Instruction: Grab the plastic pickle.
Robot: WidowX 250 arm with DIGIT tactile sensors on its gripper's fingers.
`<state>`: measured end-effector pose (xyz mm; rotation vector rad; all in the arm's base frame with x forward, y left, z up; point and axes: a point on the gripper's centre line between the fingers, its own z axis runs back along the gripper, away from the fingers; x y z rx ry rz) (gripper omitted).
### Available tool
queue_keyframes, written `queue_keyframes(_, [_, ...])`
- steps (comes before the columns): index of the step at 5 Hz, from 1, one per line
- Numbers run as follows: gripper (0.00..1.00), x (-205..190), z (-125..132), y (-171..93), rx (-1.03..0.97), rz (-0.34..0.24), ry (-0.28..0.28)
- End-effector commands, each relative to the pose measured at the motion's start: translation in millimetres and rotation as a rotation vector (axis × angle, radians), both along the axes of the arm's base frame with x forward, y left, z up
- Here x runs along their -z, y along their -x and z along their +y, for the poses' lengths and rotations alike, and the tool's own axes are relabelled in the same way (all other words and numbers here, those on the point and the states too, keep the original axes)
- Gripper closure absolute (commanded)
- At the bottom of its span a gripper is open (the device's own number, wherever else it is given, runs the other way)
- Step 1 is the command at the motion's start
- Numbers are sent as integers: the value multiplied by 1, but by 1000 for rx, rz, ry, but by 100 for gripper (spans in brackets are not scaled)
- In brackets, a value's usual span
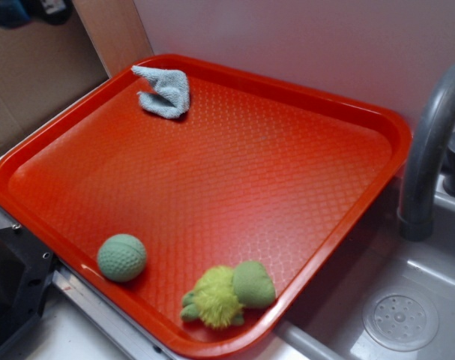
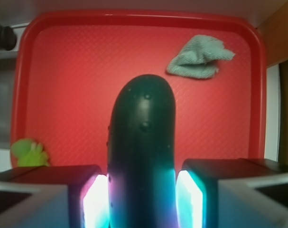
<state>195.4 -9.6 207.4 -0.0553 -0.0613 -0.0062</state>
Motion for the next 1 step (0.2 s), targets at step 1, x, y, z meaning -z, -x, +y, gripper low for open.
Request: queue_keyframes(1, [100, -8, -3, -7, 7, -21, 12])
